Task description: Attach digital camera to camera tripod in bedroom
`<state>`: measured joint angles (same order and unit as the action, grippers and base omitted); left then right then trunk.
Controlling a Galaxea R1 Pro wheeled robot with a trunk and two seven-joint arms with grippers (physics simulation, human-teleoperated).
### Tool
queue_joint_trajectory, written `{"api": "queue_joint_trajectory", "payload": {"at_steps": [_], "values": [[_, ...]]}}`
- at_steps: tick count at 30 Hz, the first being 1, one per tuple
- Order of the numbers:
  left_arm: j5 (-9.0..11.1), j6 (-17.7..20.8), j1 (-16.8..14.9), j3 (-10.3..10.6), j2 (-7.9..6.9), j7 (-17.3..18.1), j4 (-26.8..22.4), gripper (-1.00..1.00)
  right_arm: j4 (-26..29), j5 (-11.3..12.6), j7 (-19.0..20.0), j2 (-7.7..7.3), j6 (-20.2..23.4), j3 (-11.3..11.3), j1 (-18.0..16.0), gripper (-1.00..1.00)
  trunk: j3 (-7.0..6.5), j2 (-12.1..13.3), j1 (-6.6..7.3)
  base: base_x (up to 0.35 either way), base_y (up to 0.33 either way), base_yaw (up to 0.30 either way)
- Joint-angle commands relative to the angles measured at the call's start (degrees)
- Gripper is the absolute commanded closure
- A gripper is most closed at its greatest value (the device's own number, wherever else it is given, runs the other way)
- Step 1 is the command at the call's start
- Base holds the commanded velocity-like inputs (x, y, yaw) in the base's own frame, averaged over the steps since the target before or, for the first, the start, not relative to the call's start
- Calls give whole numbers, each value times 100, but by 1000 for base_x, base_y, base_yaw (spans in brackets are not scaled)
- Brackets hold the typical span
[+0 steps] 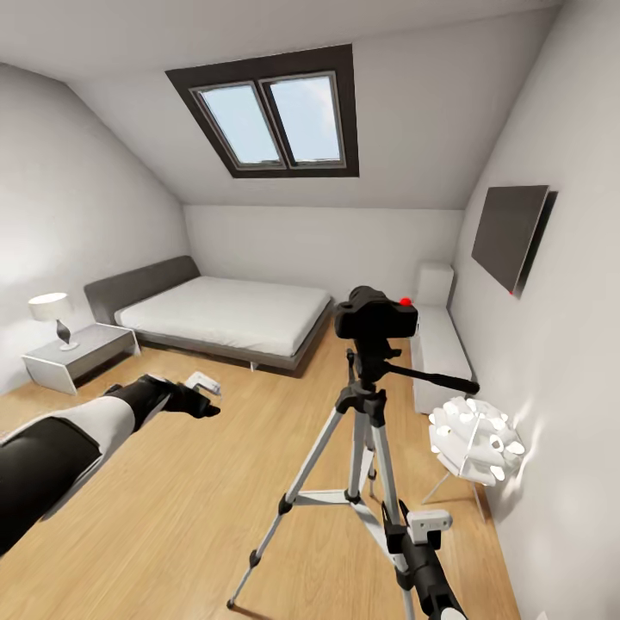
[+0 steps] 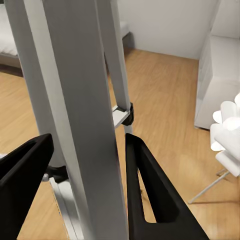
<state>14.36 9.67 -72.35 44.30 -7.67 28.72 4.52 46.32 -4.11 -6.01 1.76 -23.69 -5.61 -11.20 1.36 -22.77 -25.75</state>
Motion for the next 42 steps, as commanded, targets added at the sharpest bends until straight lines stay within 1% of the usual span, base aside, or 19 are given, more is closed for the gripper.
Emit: {"api": "queue_joint_trajectory", "payload": {"at_steps": [1,2,5,8,12,13,15,16,18,19,20,25,33,42], "values": [[71,-67,152,22,-5,-3,8,-100,0,-63,-55,0,-4,-10,-5,100,13,-15,-3,0,0,0],[76,-141,308,20,-8,-61,10,-100,0,-63,-56,0,-4,-10,-5,100,13,-15,-3,0,0,0],[85,-220,607,18,-18,-281,12,-100,0,-63,-57,0,-4,-10,-5,100,13,-15,-3,0,0,0],[91,-269,1054,17,-64,-626,13,-100,0,-63,-58,0,-4,-15,-5,100,13,-15,-3,0,0,0],[119,-283,1354,17,-170,-753,13,-100,0,-63,-58,0,-4,-18,-5,100,13,-15,-3,0,0,0],[171,-287,1461,17,-212,-775,13,-100,-2,-65,-58,0,-4,-18,-5,100,13,-15,-3,0,0,0],[257,-292,1561,17,-246,-792,13,-100,-6,-67,-58,0,-4,-21,-5,100,13,-15,-3,0,0,0],[366,-294,1659,17,-267,-805,13,-100,-18,-69,-58,0,-4,-21,-5,100,13,-15,-3,0,0,0],[489,-298,1749,17,-281,-833,13,-100,-32,-70,-58,0,-4,-20,-5,100,13,-15,-3,0,0,0],[609,-310,1831,17,-292,-889,14,-100,-45,-71,-58,-2,-4,-20,-5,100,13,-15,-3,0,0,0],[803,-403,1997,17,-302,-1129,14,-100,-62,-72,-58,-7,-4,-19,-5,100,13,-15,-3,0,0,0],[895,-475,2190,17,-304,-1364,14,-100,-76,-65,-58,-1,-1,-26,-5,100,13,-15,-3,0,0,0],[919,-490,2290,17,-305,-1401,14,-100,-79,-63,-58,0,2,-28,-5,100,13,-15,-3,0,0,0],[928,-488,2328,17,-296,-1404,14,-100,-79,-65,-58,0,-3,-28,-5,100,13,-15,-3,0,0,0]]}}
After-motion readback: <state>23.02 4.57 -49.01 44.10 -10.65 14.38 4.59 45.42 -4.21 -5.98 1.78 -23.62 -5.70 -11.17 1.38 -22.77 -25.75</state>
